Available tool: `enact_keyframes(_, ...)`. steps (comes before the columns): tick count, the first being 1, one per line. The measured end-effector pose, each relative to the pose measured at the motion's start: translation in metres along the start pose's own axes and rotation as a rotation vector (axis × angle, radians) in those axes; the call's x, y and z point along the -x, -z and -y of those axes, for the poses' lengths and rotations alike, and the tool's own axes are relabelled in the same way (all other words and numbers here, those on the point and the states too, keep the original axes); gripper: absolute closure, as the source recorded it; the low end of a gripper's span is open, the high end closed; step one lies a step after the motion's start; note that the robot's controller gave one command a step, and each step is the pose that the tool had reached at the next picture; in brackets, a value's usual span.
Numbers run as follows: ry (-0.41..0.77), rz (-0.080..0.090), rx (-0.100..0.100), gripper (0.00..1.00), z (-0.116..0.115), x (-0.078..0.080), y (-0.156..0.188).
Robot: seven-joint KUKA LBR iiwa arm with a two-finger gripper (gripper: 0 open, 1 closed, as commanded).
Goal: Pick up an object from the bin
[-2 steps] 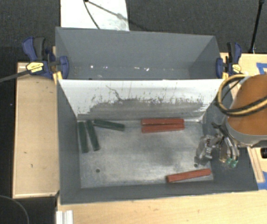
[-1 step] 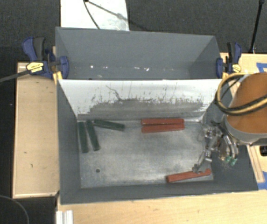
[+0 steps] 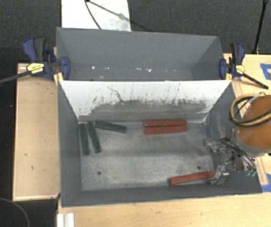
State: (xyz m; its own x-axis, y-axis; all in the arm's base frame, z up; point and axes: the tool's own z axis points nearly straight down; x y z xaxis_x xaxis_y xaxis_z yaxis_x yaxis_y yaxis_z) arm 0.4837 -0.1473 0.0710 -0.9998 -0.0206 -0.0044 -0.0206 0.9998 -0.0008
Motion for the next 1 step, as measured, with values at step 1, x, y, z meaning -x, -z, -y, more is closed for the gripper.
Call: enact_keyframes(1, -0.002, -0.002, 0.001, 1.00, -0.0007, -0.0009, -0.0002)
